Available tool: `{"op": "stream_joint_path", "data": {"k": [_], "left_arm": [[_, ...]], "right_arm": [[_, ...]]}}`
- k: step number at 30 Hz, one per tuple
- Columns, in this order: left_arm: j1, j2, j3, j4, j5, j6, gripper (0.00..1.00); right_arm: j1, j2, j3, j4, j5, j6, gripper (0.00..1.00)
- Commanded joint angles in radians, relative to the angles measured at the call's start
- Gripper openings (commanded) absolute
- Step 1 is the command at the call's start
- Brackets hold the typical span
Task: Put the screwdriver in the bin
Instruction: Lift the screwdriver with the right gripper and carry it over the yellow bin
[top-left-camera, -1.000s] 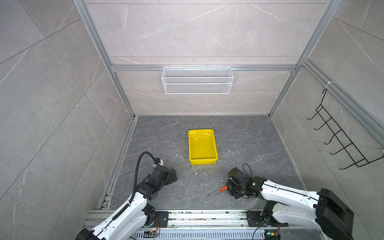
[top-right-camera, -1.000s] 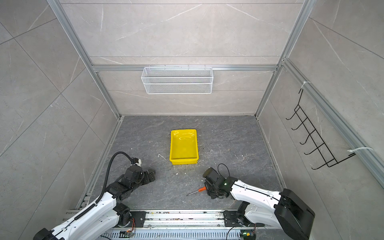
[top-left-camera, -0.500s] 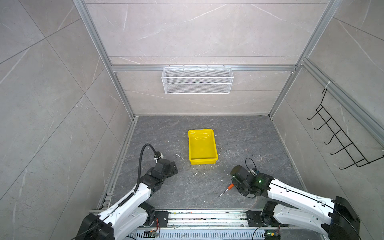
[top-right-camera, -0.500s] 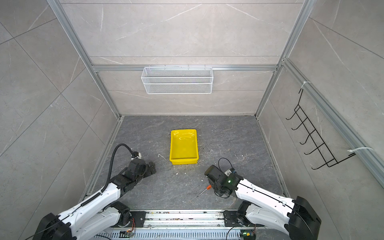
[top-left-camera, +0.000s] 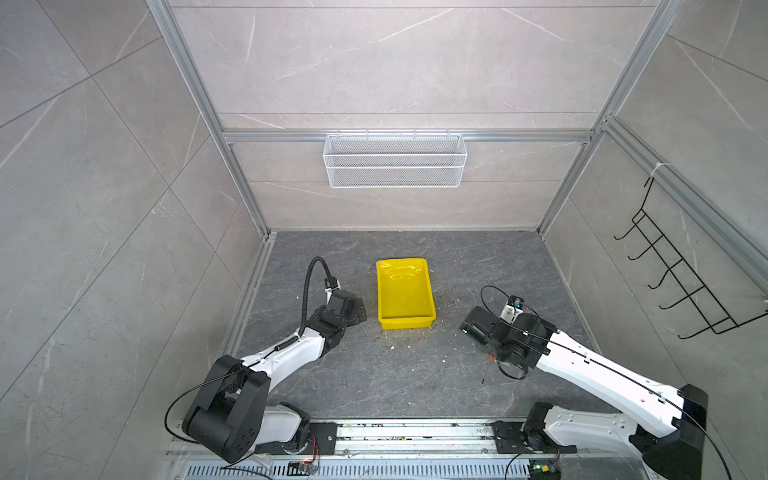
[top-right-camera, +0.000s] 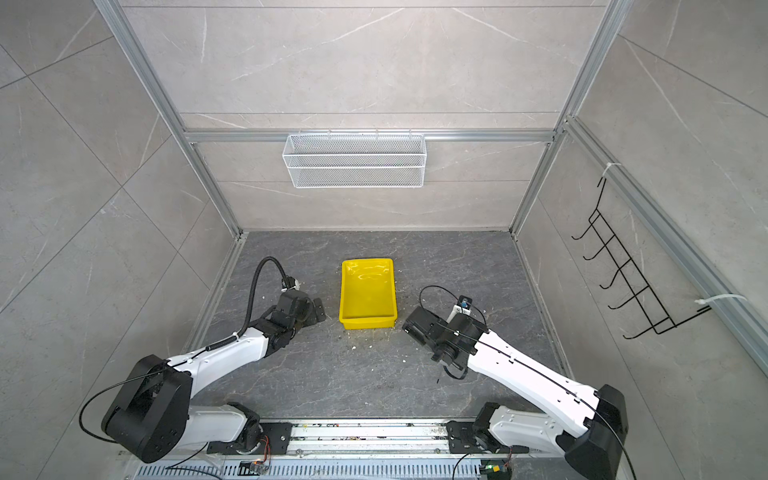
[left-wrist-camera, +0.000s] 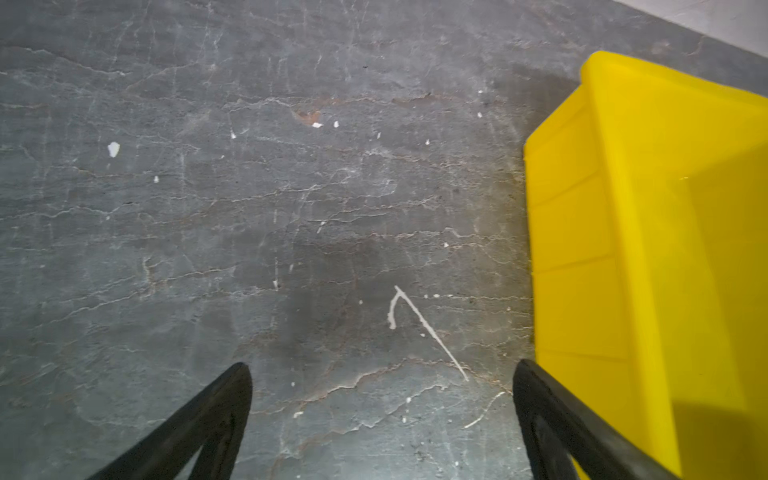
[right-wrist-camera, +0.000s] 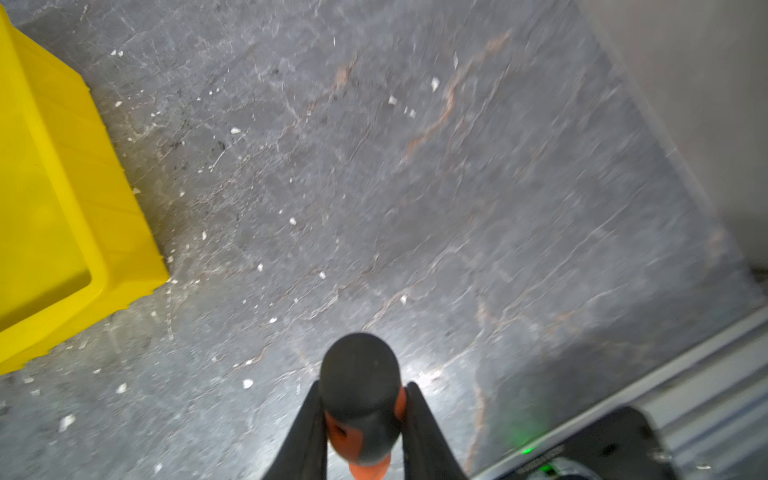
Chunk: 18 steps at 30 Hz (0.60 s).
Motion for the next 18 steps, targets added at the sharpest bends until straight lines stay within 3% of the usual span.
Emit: {"op": "stream_joint_path", "data": {"k": [1,3,6,10,14,18], "left_arm": [[0.016,0.019,0.102,-0.073,-0.038,0.024,1.0],[0.016,0.045,0.115,-0.124,-0.1,-0.031,1.0],[0.018,0.077,0.126,-0.161,-0.109,-0.094,1.0],[0.018,0.022,0.11,-0.144,-0.109,-0.093,1.0],[0.017,-0.06,0.037,-0.056,-0.161,-0.075,1.0],[0.016,-0.089,0.045,-0.055,-0.076,-0.046,1.0]], "right_arm": [[0.006,0.136,0.146,-0.101,0.159,-0.034,0.16],[0.009,0.255,0.274,-0.152,0.184,0.028,0.15],[0.03,0.434,0.466,-0.161,0.181,0.074,0.15],[0.064,0.615,0.724,-0.163,0.196,0.082,0.15],[0.066,0.74,0.879,-0.125,0.189,0.099,0.16],[0.053,0.9,1.115,-0.248,0.189,0.139,0.16]]}}
